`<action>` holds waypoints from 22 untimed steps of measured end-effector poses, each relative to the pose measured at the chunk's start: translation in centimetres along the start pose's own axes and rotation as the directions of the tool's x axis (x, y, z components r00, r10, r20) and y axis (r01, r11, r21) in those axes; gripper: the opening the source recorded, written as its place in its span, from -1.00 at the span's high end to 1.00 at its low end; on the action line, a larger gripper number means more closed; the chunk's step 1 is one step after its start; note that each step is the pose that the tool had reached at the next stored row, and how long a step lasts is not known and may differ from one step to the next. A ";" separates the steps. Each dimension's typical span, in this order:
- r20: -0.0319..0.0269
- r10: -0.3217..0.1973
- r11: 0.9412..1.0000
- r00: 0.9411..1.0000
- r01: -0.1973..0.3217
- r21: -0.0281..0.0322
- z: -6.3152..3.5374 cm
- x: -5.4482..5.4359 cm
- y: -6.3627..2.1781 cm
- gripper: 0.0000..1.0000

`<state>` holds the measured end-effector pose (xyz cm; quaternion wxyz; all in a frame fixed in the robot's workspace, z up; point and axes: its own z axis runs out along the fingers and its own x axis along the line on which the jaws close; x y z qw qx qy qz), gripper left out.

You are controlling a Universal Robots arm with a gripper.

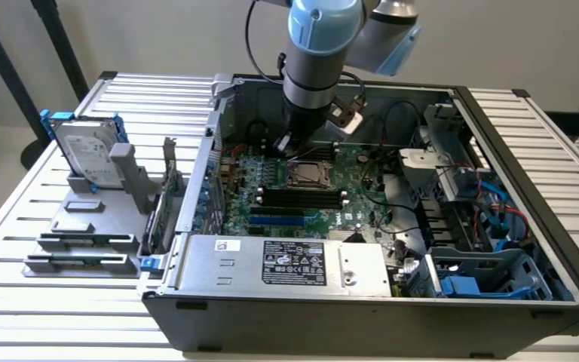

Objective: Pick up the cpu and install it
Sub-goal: 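Install the first cpu locking lever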

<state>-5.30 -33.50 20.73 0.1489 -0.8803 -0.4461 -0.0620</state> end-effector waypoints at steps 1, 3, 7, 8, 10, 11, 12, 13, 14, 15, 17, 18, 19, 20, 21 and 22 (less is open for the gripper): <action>0.000 0.000 1.000 1.000 0.000 0.000 0.01 0.0 0.06 0.79; 0.000 0.000 1.000 1.000 0.000 0.000 0.04 0.1 0.17 0.79; 0.000 -0.001 1.000 1.000 0.001 0.000 0.12 0.1 0.39 0.79; 0.000 -0.002 1.000 1.000 0.002 0.000 0.14 0.1 0.45 0.79; 0.000 -0.002 1.000 1.000 0.002 0.001 0.19 0.1 0.57 0.79; 0.001 -0.002 1.000 1.000 0.002 0.001 0.22 0.1 0.63 0.79; 0.001 -0.002 1.000 1.000 0.002 0.001 0.24 0.1 0.69 0.79; 0.001 -0.002 1.000 1.000 0.002 0.001 0.27 0.1 0.74 0.79; 0.001 -0.003 1.000 1.000 0.003 0.001 0.30 0.2 0.79 0.79; 0.001 -0.003 1.000 1.000 0.003 0.001 0.32 0.2 0.84 0.79; 0.001 -0.003 1.000 1.000 0.003 0.001 0.33 0.2 0.84 0.79; 0.001 -0.003 1.000 1.000 0.003 0.001 0.33 0.2 0.85 0.79; 0.001 -0.003 1.000 1.000 0.003 0.001 0.34 0.2 0.84 0.79; 0.000 -0.003 1.000 1.000 0.003 0.001 0.35 0.2 0.83 0.79; 0.001 -0.003 1.000 1.000 0.003 0.001 0.36 0.2 0.80 0.79; 0.001 -0.003 1.000 1.000 0.003 0.001 0.37 0.3 0.77 0.79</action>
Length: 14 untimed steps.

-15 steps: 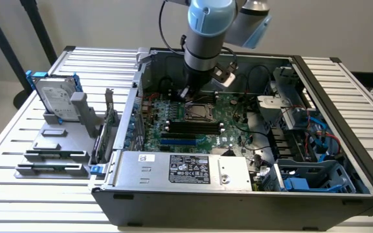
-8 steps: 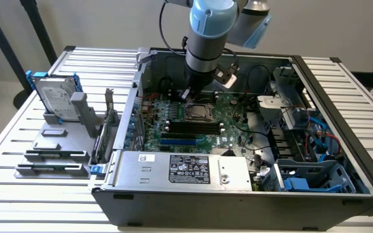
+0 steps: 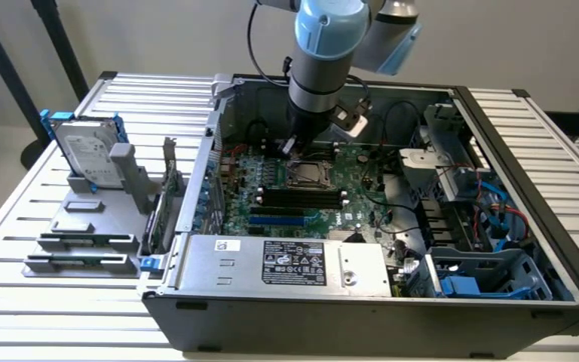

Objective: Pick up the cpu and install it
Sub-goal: 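Install the first cpu locking lever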

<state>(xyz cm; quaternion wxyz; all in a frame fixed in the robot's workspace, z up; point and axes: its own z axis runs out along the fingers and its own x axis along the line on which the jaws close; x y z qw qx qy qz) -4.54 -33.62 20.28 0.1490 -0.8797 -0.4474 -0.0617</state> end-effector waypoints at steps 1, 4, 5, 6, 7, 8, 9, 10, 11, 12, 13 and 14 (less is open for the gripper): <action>0.000 0.000 1.000 1.000 0.000 0.000 0.02 0.0 -0.03 0.79; 0.000 0.000 1.000 1.000 0.000 0.000 0.07 0.2 -0.12 0.79; 0.000 0.000 1.000 1.000 0.000 0.000 0.07 0.2 -0.12 0.79; 0.000 0.000 1.000 1.000 0.000 0.000 0.07 0.2 -0.12 0.79; 0.000 0.000 1.000 1.000 0.000 0.000 0.08 0.2 -0.12 0.79; 0.000 0.000 1.000 1.000 0.000 0.000 0.08 0.2 -0.12 0.79; 0.000 0.000 1.000 1.000 0.000 0.000 0.10 0.2 -0.11 0.79; 0.000 0.000 1.000 1.000 0.000 0.000 0.12 0.2 -0.09 0.79; 0.000 0.000 1.000 1.000 0.000 0.000 0.14 0.2 -0.06 0.79; 0.000 0.000 1.000 1.000 0.000 0.000 0.16 0.2 -0.01 0.79; 0.000 0.000 1.000 1.000 0.000 0.000 0.18 0.2 0.04 0.79; 0.000 0.000 1.000 1.000 0.000 0.000 0.20 0.3 0.09 0.79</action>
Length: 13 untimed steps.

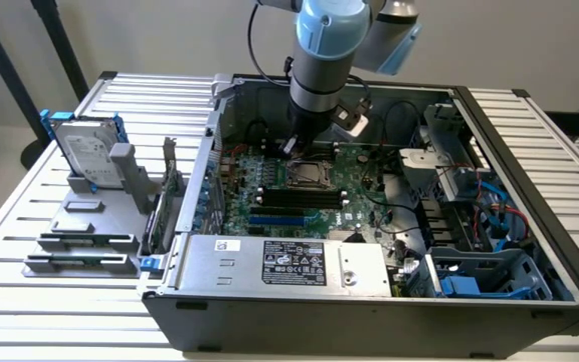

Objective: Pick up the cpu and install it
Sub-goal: 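Install the first cpu locking lever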

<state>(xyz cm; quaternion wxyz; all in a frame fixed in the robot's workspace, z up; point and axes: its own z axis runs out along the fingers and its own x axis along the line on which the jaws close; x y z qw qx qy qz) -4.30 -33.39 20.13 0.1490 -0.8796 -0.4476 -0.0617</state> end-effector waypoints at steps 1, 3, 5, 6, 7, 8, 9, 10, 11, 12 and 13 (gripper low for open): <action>0.000 0.000 1.000 1.000 0.000 0.000 0.02 0.0 0.06 0.79; 0.000 -0.001 1.000 1.000 0.001 0.000 0.06 0.1 0.21 0.79; 0.000 -0.002 1.000 1.000 0.002 0.000 0.09 0.2 0.35 0.79; 0.000 -0.002 1.000 1.000 0.002 0.001 0.10 0.3 0.41 0.79; 0.000 -0.002 1.000 1.000 0.002 0.001 0.11 0.3 0.45 0.79; 0.000 -0.002 1.000 1.000 0.002 0.001 0.12 0.3 0.48 0.79; 0.000 -0.003 1.000 1.000 0.003 0.001 0.13 0.3 0.51 0.79; 0.001 -0.003 1.000 1.000 0.003 0.001 0.14 0.3 0.55 0.79; 0.001 -0.003 1.000 1.000 0.003 0.001 0.15 0.4 0.59 0.79; 0.001 -0.003 1.000 1.000 0.003 0.001 0.16 0.4 0.63 0.79; 0.001 -0.004 1.000 1.000 0.004 0.001 0.17 0.4 0.68 0.79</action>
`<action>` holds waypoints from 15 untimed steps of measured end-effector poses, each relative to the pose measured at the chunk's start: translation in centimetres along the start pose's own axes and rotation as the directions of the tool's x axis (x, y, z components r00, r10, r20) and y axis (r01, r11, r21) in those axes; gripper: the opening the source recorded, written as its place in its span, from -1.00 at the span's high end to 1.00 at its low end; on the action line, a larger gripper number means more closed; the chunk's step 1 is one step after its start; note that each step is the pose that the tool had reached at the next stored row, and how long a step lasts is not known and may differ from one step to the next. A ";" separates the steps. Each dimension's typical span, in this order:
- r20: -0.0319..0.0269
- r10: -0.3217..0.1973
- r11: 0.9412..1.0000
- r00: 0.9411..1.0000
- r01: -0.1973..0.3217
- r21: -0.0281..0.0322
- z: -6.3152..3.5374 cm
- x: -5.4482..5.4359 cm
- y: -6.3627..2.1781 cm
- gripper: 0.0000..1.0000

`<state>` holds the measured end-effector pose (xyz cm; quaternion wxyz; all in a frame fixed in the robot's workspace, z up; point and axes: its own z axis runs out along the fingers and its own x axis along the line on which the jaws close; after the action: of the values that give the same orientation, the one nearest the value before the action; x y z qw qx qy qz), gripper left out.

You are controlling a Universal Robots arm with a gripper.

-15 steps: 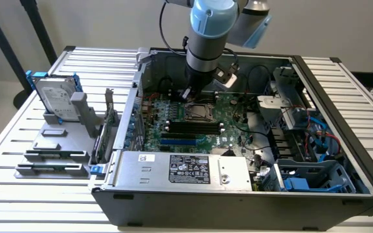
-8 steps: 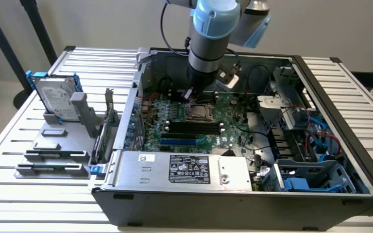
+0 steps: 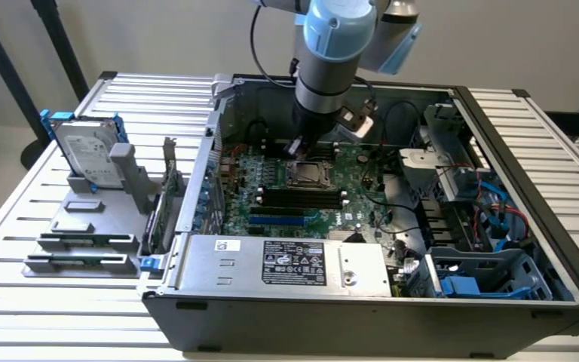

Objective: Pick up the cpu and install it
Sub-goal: 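Install the first cpu locking lever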

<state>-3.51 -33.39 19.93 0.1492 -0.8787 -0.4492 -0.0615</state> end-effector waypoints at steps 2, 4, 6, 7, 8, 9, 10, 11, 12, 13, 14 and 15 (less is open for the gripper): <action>0.000 -0.001 1.000 1.000 0.001 0.000 0.03 0.1 0.12 0.79; 0.001 -0.002 1.000 1.000 0.002 0.001 0.06 0.1 0.21 0.79; 0.001 -0.004 1.000 1.000 0.004 0.001 0.07 0.2 0.26 0.79; 0.001 -0.004 1.000 1.000 0.004 0.001 0.08 0.2 0.27 0.79; 0.002 -0.005 1.000 1.000 0.005 0.001 0.08 0.2 0.27 0.79; 0.001 -0.005 1.000 1.000 0.005 0.001 0.09 0.2 0.27 0.79; 0.002 -0.005 1.000 1.000 0.005 0.001 0.09 0.2 0.27 0.79; 0.001 -0.005 1.000 1.000 0.005 0.001 0.10 0.2 0.27 0.79; 0.002 -0.005 1.000 1.000 0.005 0.001 0.11 0.2 0.26 0.79; 0.002 -0.005 1.000 1.000 0.005 0.001 0.12 0.2 0.25 0.79; 0.002 -0.005 1.000 1.000 0.005 0.001 0.12 0.2 0.25 0.79; 0.002 -0.005 1.000 1.000 0.005 0.001 0.13 0.2 0.24 0.79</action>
<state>-3.20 -33.33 19.81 0.1490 -0.8776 -0.4516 -0.0609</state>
